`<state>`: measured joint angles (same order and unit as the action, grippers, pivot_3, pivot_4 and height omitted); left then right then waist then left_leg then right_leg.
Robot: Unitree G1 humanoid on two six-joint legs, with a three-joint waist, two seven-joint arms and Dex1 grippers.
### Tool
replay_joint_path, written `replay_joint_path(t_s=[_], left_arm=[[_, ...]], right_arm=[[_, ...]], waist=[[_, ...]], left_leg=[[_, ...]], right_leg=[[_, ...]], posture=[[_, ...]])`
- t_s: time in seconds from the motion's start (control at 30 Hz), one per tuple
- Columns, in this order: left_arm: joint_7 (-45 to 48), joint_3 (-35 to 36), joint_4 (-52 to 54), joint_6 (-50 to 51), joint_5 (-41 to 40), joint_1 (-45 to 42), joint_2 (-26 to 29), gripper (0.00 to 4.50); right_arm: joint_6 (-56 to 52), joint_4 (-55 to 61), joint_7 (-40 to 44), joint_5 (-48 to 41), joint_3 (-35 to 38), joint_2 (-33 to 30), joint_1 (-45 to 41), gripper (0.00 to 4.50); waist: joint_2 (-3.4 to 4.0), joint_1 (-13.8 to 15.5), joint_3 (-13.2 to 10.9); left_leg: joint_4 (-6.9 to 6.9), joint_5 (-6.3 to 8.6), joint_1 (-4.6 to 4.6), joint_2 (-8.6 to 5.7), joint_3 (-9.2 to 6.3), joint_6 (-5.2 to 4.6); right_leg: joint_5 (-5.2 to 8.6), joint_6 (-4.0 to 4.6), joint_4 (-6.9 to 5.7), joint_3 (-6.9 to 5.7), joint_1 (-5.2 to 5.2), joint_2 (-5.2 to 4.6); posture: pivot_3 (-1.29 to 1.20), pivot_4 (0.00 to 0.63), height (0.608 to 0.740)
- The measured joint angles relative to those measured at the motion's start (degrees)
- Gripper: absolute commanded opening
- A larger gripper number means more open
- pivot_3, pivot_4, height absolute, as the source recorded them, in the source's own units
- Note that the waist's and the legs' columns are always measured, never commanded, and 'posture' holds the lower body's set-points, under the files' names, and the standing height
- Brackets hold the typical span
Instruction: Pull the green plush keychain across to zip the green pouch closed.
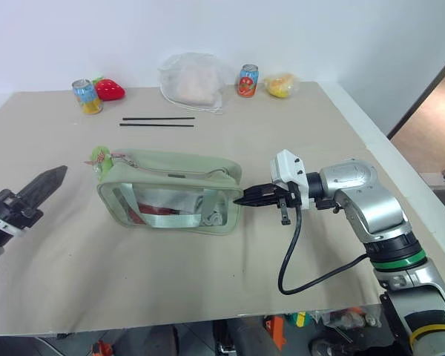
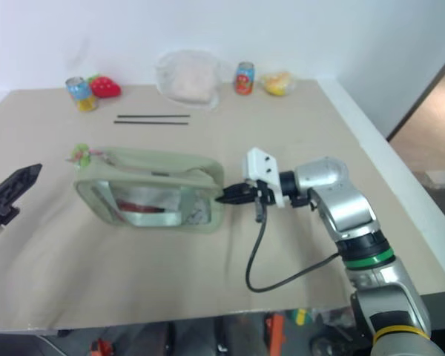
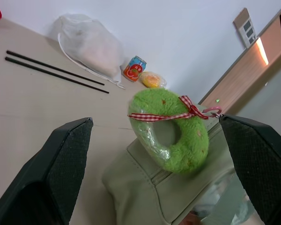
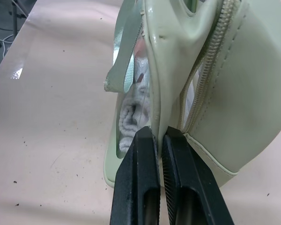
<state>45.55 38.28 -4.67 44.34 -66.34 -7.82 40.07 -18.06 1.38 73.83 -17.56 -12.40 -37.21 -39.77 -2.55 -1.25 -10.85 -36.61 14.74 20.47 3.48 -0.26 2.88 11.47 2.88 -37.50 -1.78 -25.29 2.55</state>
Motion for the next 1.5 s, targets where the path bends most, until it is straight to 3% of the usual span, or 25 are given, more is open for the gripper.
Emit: replay_joint_path(t_s=[0.27,0.4,0.7,0.73,0.93,1.07,1.23,1.47,1.5], left_arm=[[-3.34,-4.32,-2.23,2.06,0.60,-3.95,-4.12,4.50],[-3.47,-4.97,-2.61,2.43,0.62,-5.04,-5.42,3.34],[-2.73,-4.08,-1.07,3.15,-0.87,-6.80,-5.42,0.17],[-2.88,-3.98,-0.73,3.18,-1.44,-7.24,-5.42,0.02],[-5.36,-4.47,6.20,3.66,-6.38,-13.52,-5.46,0.02],[-6.92,-8.57,11.24,5.59,-8.83,-18.46,-5.46,0.02],[-6.11,-17.43,12.56,7.34,-3.09,-18.94,-2.77,0.02],[-3.83,-18.39,11.35,8.03,-0.37,-18.51,-1.18,2.32],[-3.67,-17.90,11.43,8.04,-0.52,-18.06,-1.05,2.32]], right_arm=[[-0.31,0.99,-0.62,-0.12,0.03,-0.02,0.37,0.03],[-0.81,1.97,-1.11,-0.21,0.05,-0.26,1.02,0.00],[-0.80,2.08,-1.59,-0.22,0.05,-0.28,1.10,0.00],[-0.79,2.08,-1.61,-0.21,0.05,-0.28,1.10,0.00],[-0.23,1.74,-1.64,-0.12,0.05,-0.17,1.04,0.00],[0.09,1.36,-1.67,0.06,0.04,0.05,0.86,0.00],[0.21,1.37,-1.77,0.46,-0.03,0.16,0.86,0.00],[0.18,2.00,-2.72,0.47,-0.05,0.18,1.12,0.00],[0.17,2.07,-2.78,0.45,-0.05,0.18,1.15,0.00]], waist=[[-0.01,0.00,0.00],[-0.01,-0.13,0.00],[-0.01,-0.10,0.00],[-0.01,-0.10,0.00],[-0.03,-0.07,-0.01],[-0.03,-0.12,-0.01],[-0.02,-0.16,-0.01],[-0.02,-0.16,-0.01],[-0.02,-0.17,-0.01]], left_leg=[[0.01,-0.03,0.10,0.05,0.00,0.04],[0.00,-0.03,0.10,0.05,0.03,0.05],[0.00,-0.04,0.10,0.04,0.02,0.07],[-0.01,-0.04,0.11,0.04,0.02,0.07],[-0.02,-0.06,0.11,0.04,0.02,0.11],[-0.02,-0.07,0.09,0.02,0.04,0.13],[0.00,-0.12,0.06,0.02,0.04,0.20],[-0.01,-0.16,0.01,-0.02,0.05,0.27],[0.00,-0.16,0.01,-0.02,0.05,0.27]], right_leg=[[0.00,0.02,-0.13,0.03,-0.02,0.07],[0.00,0.02,-0.13,0.06,-0.02,0.07],[0.00,0.02,-0.16,0.06,-0.02,0.06],[0.00,0.02,-0.16,0.06,-0.02,0.06],[0.00,0.02,-0.17,0.07,-0.01,0.06],[0.00,0.02,-0.18,0.12,0.00,0.06],[0.00,0.02,-0.24,0.15,-0.01,0.09],[0.00,0.01,-0.30,0.15,0.00,0.06],[0.00,0.01,-0.30,0.16,-0.01,0.06]], posture=[[0.00,0.150,0.740],[0.00,0.150,0.740],[0.00,0.150,0.740],[0.00,0.150,0.740],[0.00,0.150,0.740],[0.00,0.150,0.740],[0.00,0.150,0.740],[0.00,0.150,0.740],[0.00,0.150,0.740]])
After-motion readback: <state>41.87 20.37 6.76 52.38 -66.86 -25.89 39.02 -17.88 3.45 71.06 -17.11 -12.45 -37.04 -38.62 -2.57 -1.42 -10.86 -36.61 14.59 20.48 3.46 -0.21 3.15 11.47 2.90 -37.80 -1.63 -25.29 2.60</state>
